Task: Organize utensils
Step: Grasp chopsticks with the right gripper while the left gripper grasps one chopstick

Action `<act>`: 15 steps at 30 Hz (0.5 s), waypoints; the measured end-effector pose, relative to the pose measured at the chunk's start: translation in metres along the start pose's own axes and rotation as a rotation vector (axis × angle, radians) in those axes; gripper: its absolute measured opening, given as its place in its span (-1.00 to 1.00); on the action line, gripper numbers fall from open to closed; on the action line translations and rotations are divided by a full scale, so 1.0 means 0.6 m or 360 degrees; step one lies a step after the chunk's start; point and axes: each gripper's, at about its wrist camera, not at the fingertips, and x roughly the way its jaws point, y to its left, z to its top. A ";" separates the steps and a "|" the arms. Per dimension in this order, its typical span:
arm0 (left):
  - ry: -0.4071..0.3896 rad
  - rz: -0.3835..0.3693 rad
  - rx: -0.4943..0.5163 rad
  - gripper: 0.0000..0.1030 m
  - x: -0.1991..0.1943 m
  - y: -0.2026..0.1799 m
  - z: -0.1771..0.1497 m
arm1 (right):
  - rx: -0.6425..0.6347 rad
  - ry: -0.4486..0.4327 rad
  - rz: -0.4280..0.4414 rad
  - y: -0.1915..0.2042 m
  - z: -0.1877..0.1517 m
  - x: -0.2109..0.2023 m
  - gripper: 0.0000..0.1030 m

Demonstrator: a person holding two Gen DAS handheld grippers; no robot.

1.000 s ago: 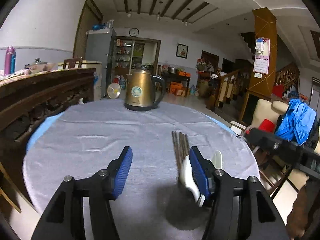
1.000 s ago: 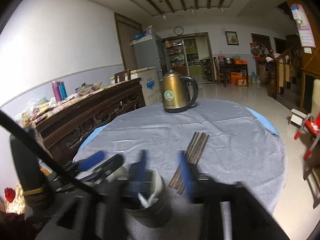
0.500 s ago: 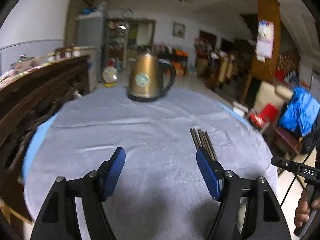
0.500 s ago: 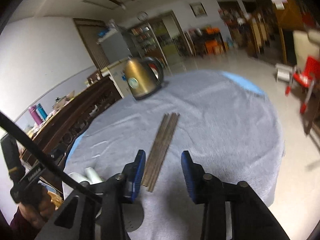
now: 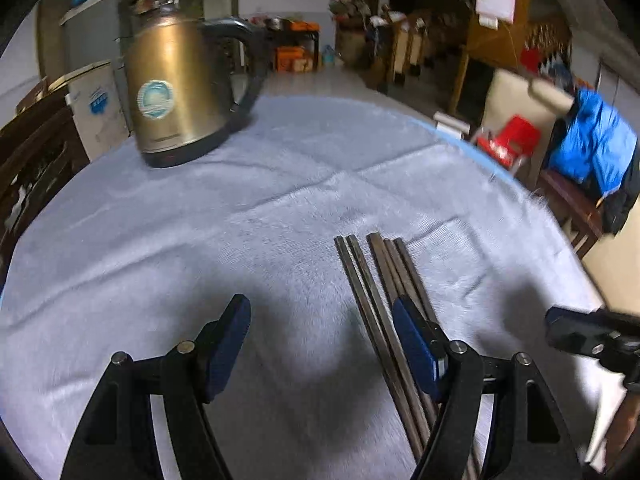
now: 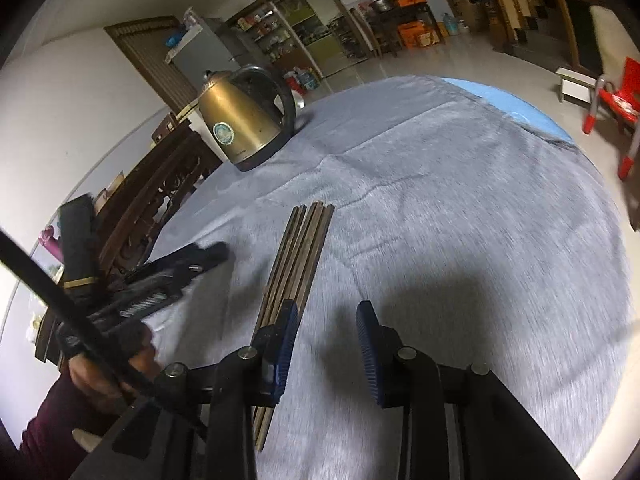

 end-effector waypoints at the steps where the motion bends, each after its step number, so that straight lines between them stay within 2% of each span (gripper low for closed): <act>1: 0.0017 0.0011 0.0011 0.44 0.011 0.000 0.006 | -0.0010 0.0009 0.0005 -0.001 0.008 0.007 -0.36; 7: 0.0113 0.0053 0.0040 0.44 0.060 0.000 0.024 | -0.0006 0.0021 0.0022 -0.006 0.041 0.037 -0.36; 15: 0.0230 0.0070 0.0024 0.46 0.093 0.005 0.044 | 0.0011 0.0036 0.0028 -0.020 0.047 0.044 -0.36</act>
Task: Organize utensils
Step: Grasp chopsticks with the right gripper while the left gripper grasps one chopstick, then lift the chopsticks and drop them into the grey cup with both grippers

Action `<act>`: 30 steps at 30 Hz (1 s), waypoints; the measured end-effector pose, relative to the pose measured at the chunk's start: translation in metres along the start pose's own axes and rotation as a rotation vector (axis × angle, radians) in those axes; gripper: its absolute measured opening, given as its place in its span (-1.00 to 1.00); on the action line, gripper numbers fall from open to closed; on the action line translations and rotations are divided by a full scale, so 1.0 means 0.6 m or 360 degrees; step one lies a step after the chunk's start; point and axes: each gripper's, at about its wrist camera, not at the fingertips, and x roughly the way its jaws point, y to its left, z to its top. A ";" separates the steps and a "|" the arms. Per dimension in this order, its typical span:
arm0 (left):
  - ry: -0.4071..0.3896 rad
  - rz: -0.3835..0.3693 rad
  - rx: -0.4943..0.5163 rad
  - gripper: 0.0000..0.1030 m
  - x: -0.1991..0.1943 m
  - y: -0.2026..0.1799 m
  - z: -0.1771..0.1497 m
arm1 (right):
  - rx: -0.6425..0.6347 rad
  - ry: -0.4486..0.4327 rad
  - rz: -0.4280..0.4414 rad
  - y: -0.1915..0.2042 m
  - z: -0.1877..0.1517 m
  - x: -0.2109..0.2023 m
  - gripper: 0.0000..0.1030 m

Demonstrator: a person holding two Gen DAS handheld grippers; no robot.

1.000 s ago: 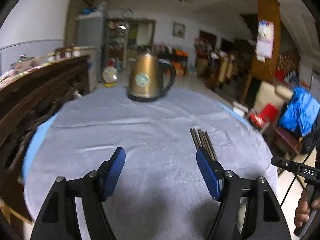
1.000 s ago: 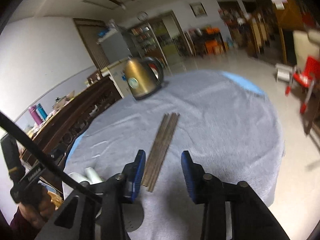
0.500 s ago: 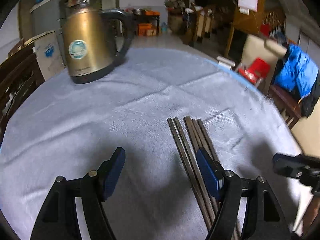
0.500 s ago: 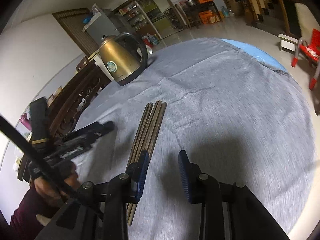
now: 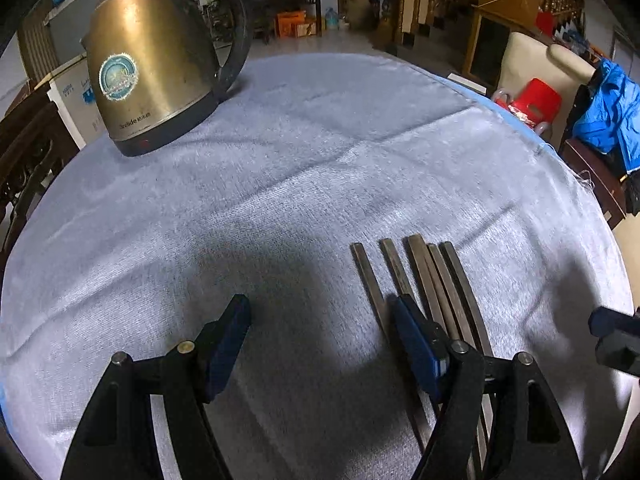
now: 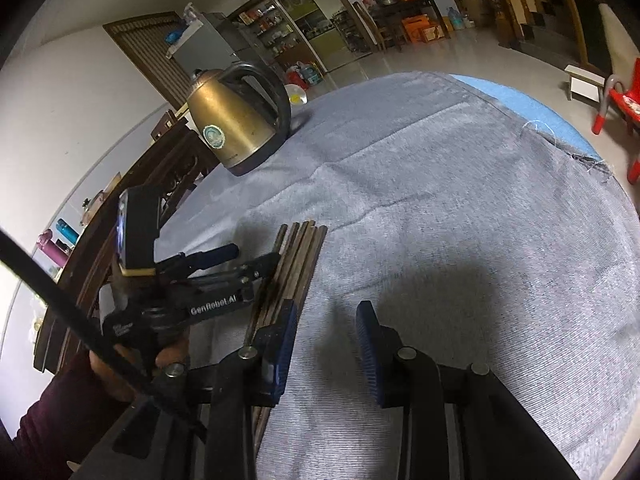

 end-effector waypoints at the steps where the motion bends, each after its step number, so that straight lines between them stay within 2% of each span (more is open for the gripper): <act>1: 0.0010 -0.0009 -0.0006 0.40 0.000 0.000 0.001 | 0.0005 0.0005 -0.0001 -0.003 0.000 0.000 -0.36; 2: 0.0012 -0.0017 -0.0005 0.33 -0.001 0.000 0.001 | 0.0006 0.0011 -0.0003 -0.006 0.001 0.001 -0.36; 3: 0.0003 -0.0025 0.0014 0.12 -0.004 -0.003 0.001 | 0.0006 0.0015 -0.0006 -0.007 0.002 0.002 -0.36; 4: -0.0004 -0.0033 0.0039 0.01 -0.006 -0.006 0.000 | 0.0003 0.0024 -0.0008 -0.007 0.005 0.004 -0.36; 6: 0.0000 -0.0059 0.0088 -0.56 -0.013 -0.016 -0.003 | -0.0011 0.0052 -0.0009 -0.003 0.013 0.012 -0.36; 7: 0.0008 -0.0061 0.0103 -0.75 -0.014 -0.019 -0.003 | -0.0034 0.0076 -0.0024 0.003 0.019 0.020 -0.36; 11: 0.0044 -0.0086 0.0112 -0.86 -0.026 -0.013 -0.019 | -0.0116 0.0140 -0.0069 0.026 0.043 0.059 -0.36; 12: 0.0046 -0.0092 0.0113 -0.88 -0.032 -0.010 -0.027 | -0.0130 0.0169 -0.0075 0.033 0.051 0.074 -0.45; 17: 0.0069 -0.0117 0.0069 -0.88 -0.055 0.024 -0.060 | -0.0174 0.0233 -0.0119 0.055 0.073 0.120 -0.50; 21: 0.0095 -0.0144 0.0059 -0.88 -0.055 0.035 -0.060 | -0.0198 0.0318 -0.0188 0.066 0.073 0.158 -0.66; 23: 0.0128 -0.0158 0.0031 -0.82 -0.050 0.038 -0.050 | -0.0279 0.0303 -0.0258 0.078 0.072 0.160 -0.71; 25: 0.0145 -0.0158 0.0013 -0.66 -0.044 0.040 -0.041 | -0.0326 0.0317 -0.0311 0.083 0.070 0.162 -0.76; 28: 0.0150 -0.0153 -0.0001 -0.64 -0.035 0.038 -0.029 | -0.0389 0.0374 -0.0413 0.077 0.073 0.155 -0.80; 30: 0.0158 -0.0128 0.0012 -0.64 -0.031 0.032 -0.023 | -0.0336 0.0423 -0.0452 0.064 0.079 0.150 -0.80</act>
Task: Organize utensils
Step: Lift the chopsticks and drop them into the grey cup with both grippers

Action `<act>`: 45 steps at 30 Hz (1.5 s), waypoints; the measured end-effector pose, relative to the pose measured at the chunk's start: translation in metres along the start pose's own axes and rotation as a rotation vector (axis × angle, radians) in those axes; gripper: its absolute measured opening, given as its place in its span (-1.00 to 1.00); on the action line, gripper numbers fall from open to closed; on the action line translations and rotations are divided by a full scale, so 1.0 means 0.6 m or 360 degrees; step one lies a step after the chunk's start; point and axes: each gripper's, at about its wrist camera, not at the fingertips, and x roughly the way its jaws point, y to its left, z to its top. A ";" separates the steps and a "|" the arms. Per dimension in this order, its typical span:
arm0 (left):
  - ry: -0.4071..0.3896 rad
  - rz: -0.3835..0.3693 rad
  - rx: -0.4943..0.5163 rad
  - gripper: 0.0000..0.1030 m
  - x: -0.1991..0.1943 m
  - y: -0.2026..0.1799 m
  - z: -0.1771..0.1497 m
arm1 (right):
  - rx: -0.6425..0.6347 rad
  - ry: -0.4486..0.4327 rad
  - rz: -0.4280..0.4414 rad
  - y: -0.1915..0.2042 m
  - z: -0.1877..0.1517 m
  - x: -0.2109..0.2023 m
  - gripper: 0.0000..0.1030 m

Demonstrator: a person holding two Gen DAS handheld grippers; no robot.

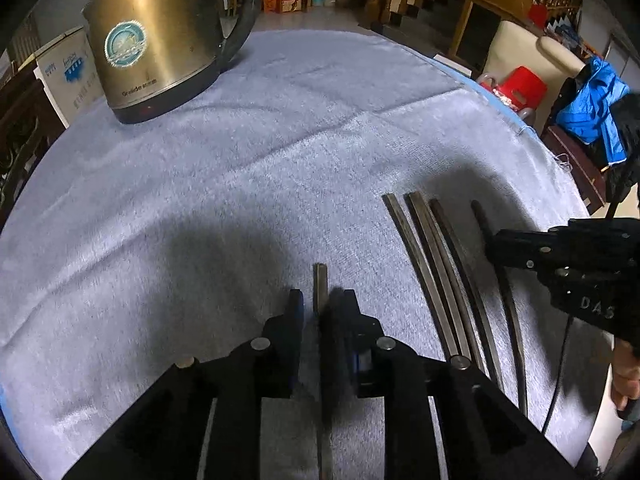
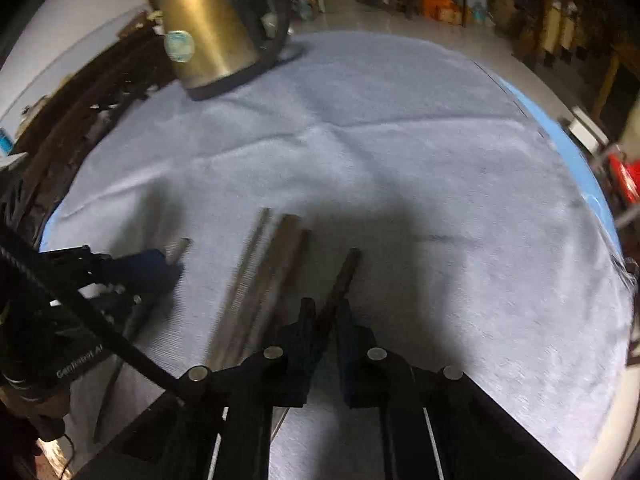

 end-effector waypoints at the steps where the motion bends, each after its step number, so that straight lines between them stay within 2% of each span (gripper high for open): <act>1: 0.0006 0.0005 0.0002 -0.64 0.002 -0.002 0.003 | 0.0027 0.0039 0.0004 -0.005 0.004 0.001 -0.80; 3: 0.0019 0.0018 0.0006 -0.68 0.003 -0.003 0.006 | 0.0101 0.0108 -0.0004 -0.008 0.015 0.005 -0.74; 4: 0.0022 0.0027 -0.0001 -0.80 0.004 -0.001 0.007 | 0.0126 0.0139 -0.0020 -0.005 0.023 0.009 -0.69; 7: 0.0023 0.0005 -0.0044 -0.90 0.003 0.008 0.005 | 0.0086 0.0158 -0.0121 0.016 0.038 0.016 -0.67; 9: 0.0004 0.0023 -0.0046 -0.90 0.000 0.009 -0.001 | 0.0045 0.0133 -0.0138 0.026 0.040 0.016 -0.79; 13: -0.0108 0.0054 -0.0106 -0.90 -0.035 0.019 -0.022 | 0.0096 0.0073 -0.0044 0.008 0.025 0.002 -0.81; 15: -0.0199 0.0039 -0.0151 -0.90 -0.073 0.022 -0.031 | 0.0116 -0.0004 0.0059 -0.001 0.014 -0.022 -0.82; 19: -0.0448 0.0029 -0.0190 -0.90 -0.175 0.017 -0.046 | 0.0070 -0.0265 0.0170 0.000 -0.016 -0.113 -0.84; 22: -0.0645 0.0034 -0.0223 -0.90 -0.259 0.008 -0.066 | 0.0011 -0.0451 0.0224 0.013 -0.045 -0.184 -0.86; 26: -0.0895 0.0090 -0.0279 -0.90 -0.356 -0.014 -0.124 | -0.0064 -0.0702 0.0239 0.047 -0.092 -0.261 -0.87; 32: -0.1113 0.0224 -0.0378 -0.90 -0.432 -0.048 -0.215 | -0.0085 -0.0975 0.0246 0.068 -0.184 -0.358 -0.87; 35: -0.1208 0.0245 -0.0459 -0.90 -0.463 -0.052 -0.251 | -0.0098 -0.1112 0.0225 0.076 -0.223 -0.399 -0.87; 41: -0.1389 0.0258 -0.0549 -0.90 -0.530 -0.072 -0.288 | -0.0100 -0.1312 0.0207 0.097 -0.268 -0.462 -0.87; 45: -0.1524 0.0257 -0.0554 -0.90 -0.578 -0.089 -0.302 | -0.0124 -0.1431 0.0216 0.113 -0.297 -0.512 -0.87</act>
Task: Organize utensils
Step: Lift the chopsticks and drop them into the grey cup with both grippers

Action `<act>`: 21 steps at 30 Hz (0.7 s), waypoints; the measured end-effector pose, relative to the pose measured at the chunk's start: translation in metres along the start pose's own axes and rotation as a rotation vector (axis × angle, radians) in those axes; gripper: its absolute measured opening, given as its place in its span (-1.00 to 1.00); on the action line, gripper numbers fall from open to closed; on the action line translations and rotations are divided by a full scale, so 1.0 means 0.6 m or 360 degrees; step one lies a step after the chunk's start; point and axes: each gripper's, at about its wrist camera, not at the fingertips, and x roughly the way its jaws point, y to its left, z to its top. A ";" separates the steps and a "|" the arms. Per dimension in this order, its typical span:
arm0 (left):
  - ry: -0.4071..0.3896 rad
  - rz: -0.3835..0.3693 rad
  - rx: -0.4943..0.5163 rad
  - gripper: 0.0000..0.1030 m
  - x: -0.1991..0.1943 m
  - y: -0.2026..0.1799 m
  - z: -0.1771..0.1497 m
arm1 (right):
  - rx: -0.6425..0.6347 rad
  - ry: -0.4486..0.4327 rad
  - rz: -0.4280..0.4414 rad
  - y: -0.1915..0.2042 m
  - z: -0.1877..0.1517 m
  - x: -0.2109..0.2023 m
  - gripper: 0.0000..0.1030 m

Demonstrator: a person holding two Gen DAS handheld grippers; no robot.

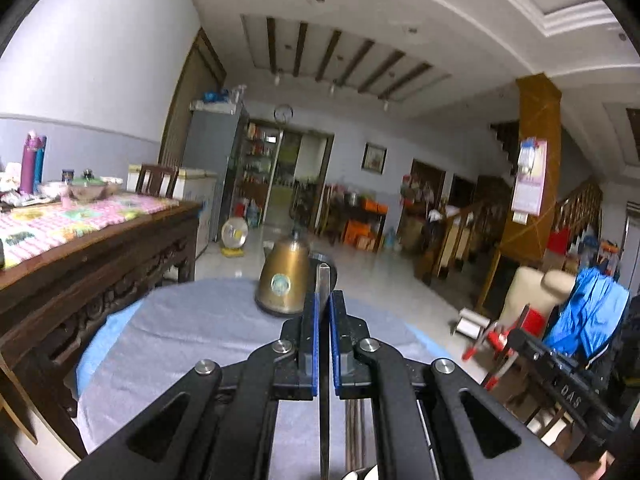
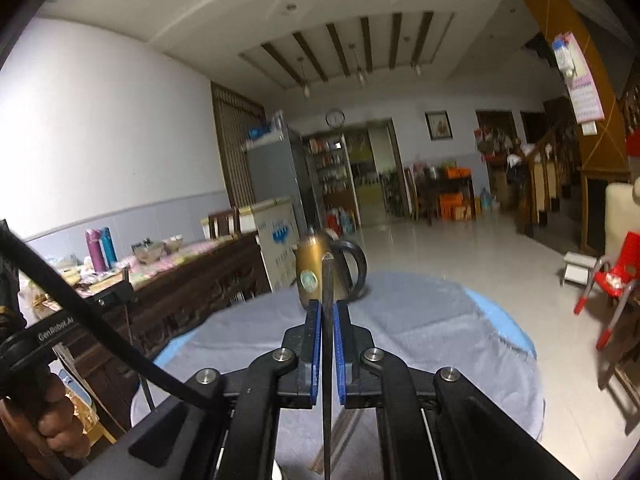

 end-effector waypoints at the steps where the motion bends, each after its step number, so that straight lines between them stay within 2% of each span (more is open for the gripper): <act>1: -0.0024 -0.0009 -0.0007 -0.90 -0.005 -0.002 0.005 | -0.0012 -0.0026 0.0006 0.005 0.007 -0.011 -0.87; 6: -0.0179 -0.0021 -0.0070 -0.90 -0.029 -0.018 0.016 | -0.0031 -0.0156 0.0064 0.036 0.036 -0.061 -0.87; 10: -0.0221 0.0028 -0.0097 -0.90 -0.012 -0.029 -0.011 | 0.0019 -0.0192 0.0149 0.053 0.044 -0.083 -0.87; 15: -0.0149 0.0141 -0.0088 -0.90 0.020 -0.032 -0.066 | -0.0044 -0.0110 0.0161 0.080 0.017 -0.069 -0.87; 21: -0.0056 0.0180 -0.0111 -0.90 0.034 -0.023 -0.101 | -0.0077 0.0041 0.0155 0.074 -0.032 -0.051 -0.87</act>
